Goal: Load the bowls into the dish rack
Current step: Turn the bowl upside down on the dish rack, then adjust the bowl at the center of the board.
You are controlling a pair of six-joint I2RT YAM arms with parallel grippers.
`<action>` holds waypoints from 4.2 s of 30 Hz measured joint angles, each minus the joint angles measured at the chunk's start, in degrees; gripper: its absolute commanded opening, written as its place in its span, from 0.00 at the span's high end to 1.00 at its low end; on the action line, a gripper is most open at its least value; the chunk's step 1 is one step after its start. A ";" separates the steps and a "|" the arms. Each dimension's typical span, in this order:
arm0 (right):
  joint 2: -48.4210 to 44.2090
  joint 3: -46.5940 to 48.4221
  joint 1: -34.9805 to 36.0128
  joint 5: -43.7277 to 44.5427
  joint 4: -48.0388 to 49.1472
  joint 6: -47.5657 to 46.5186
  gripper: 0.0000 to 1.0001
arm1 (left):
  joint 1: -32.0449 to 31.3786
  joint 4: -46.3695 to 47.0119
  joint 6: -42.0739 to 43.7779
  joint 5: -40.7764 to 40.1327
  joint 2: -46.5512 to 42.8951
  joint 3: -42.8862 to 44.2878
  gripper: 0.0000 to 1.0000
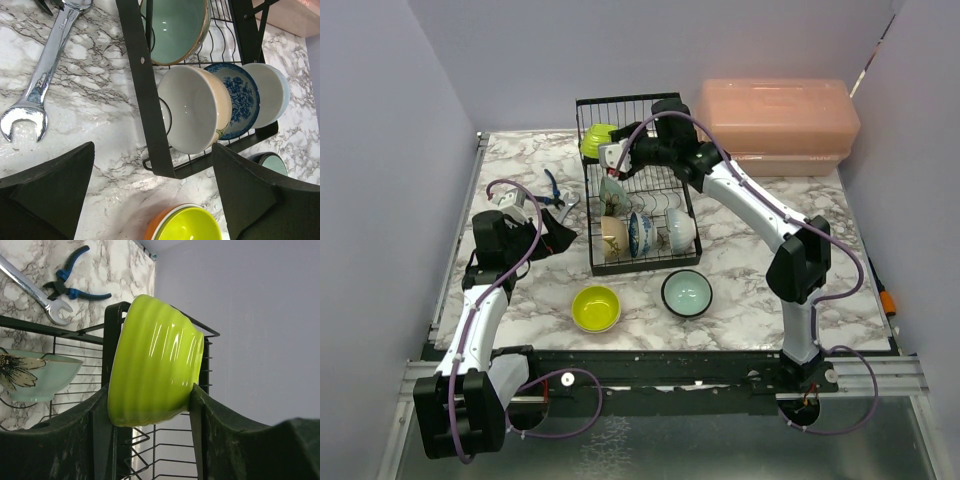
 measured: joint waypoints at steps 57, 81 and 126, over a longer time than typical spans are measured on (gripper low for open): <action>-0.63 -5.09 0.85 1.18 1.84 -1.01 0.23 | 0.00 -0.02 0.04 0.00 0.22 0.00 0.01; -8.31 -12.46 0.87 -3.02 5.95 7.43 0.09 | 0.00 -0.04 0.42 0.02 0.22 0.00 0.01; -52.19 -71.63 -0.33 8.76 34.53 77.07 0.00 | -38.82 -20.33 -17.09 -21.44 0.63 3.04 0.34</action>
